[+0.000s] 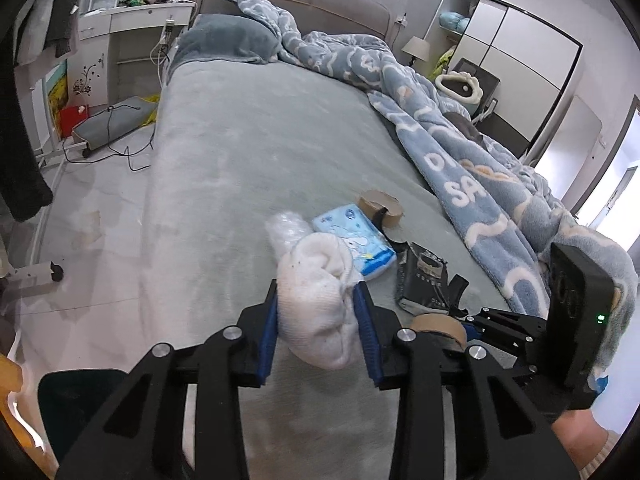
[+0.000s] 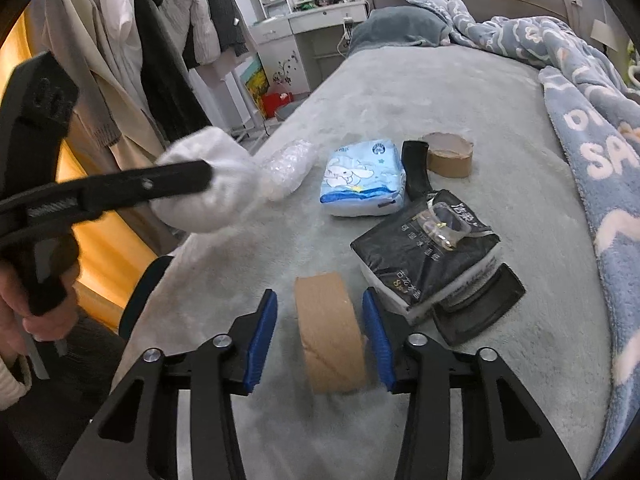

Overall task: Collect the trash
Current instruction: 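Grasp the white sock with the left tool while the right tool grasps the brown tape roll, then carry the sock and tape roll over the green bin and release both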

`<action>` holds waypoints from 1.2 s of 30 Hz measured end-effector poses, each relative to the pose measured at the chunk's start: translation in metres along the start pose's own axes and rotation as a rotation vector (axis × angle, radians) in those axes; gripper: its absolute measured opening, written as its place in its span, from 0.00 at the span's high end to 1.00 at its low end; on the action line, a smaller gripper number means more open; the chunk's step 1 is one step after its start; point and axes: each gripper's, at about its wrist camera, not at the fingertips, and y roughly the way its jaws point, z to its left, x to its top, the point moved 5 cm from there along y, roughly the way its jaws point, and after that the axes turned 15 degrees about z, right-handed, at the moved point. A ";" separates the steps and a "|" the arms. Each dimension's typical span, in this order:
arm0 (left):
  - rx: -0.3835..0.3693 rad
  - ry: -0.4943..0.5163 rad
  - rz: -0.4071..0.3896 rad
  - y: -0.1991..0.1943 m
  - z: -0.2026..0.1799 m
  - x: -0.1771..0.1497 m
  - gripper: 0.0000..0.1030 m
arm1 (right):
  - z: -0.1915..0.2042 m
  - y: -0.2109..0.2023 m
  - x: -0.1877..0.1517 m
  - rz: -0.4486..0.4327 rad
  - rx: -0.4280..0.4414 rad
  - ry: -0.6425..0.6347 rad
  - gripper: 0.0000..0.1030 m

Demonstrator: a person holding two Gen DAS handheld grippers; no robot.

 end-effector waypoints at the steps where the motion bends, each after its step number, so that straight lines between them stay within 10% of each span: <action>1: 0.006 0.000 -0.003 -0.003 0.004 0.000 0.63 | 0.000 0.002 0.001 0.006 -0.007 0.003 0.65; 16: 0.133 -0.047 -0.004 -0.040 0.072 -0.015 0.62 | 0.058 0.002 0.045 -0.047 0.003 -0.075 0.76; 36: 0.264 -0.194 0.225 -0.042 0.184 -0.068 0.62 | 0.168 0.043 0.088 0.005 0.105 -0.198 0.76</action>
